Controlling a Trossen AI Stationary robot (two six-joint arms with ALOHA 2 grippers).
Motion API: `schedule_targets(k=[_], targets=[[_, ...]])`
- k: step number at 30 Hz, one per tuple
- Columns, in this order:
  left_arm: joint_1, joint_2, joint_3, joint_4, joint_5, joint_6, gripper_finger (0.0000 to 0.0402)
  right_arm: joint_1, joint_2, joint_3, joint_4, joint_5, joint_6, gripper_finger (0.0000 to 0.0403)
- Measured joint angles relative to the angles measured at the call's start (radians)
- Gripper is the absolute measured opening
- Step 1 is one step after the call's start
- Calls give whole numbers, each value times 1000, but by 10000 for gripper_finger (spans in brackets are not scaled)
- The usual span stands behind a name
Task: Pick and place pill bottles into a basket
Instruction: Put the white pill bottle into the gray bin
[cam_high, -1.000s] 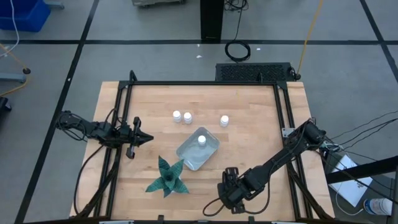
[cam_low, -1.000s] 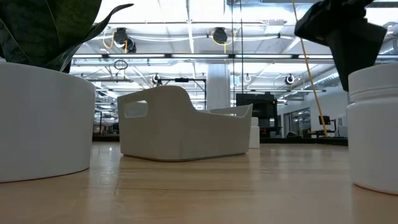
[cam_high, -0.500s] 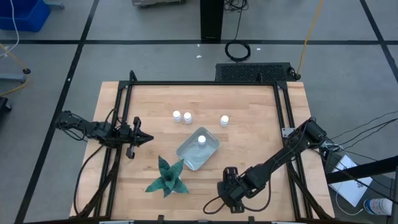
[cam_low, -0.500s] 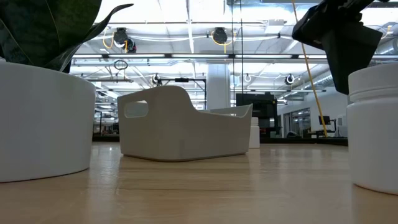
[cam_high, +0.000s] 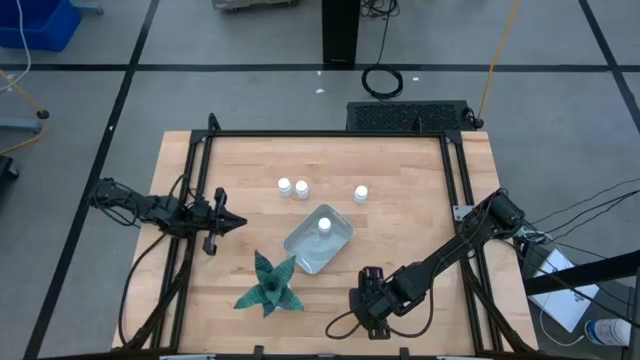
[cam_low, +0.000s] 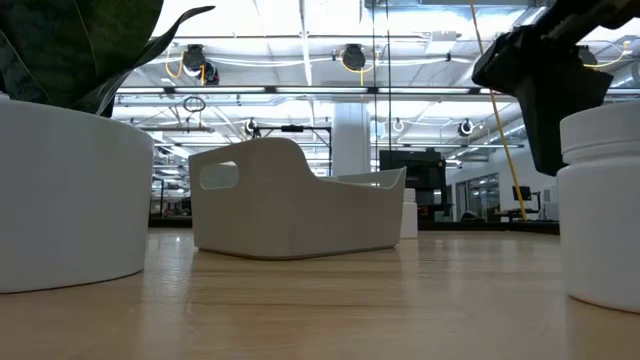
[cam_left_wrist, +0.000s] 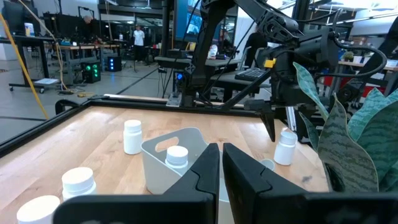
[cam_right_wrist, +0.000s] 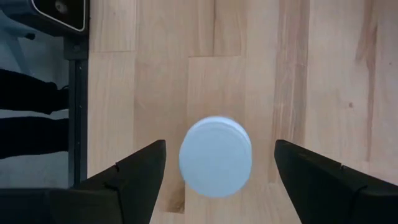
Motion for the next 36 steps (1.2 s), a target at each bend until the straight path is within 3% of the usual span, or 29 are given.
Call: schedule_targets(k=[6,20,28,36], targets=[[0,0,0,0,0,0,26,-5,0,0,11,-1,6,268],[0,0,0,0,0,0,26,-13,0,1,8,-27,20,154],[0,0,0,0,0,0,26,-24,-13,1,-4,-29,26,166],[0,0,0,1,0,0,26,-102,-155,1,-44,-15,26,154]])
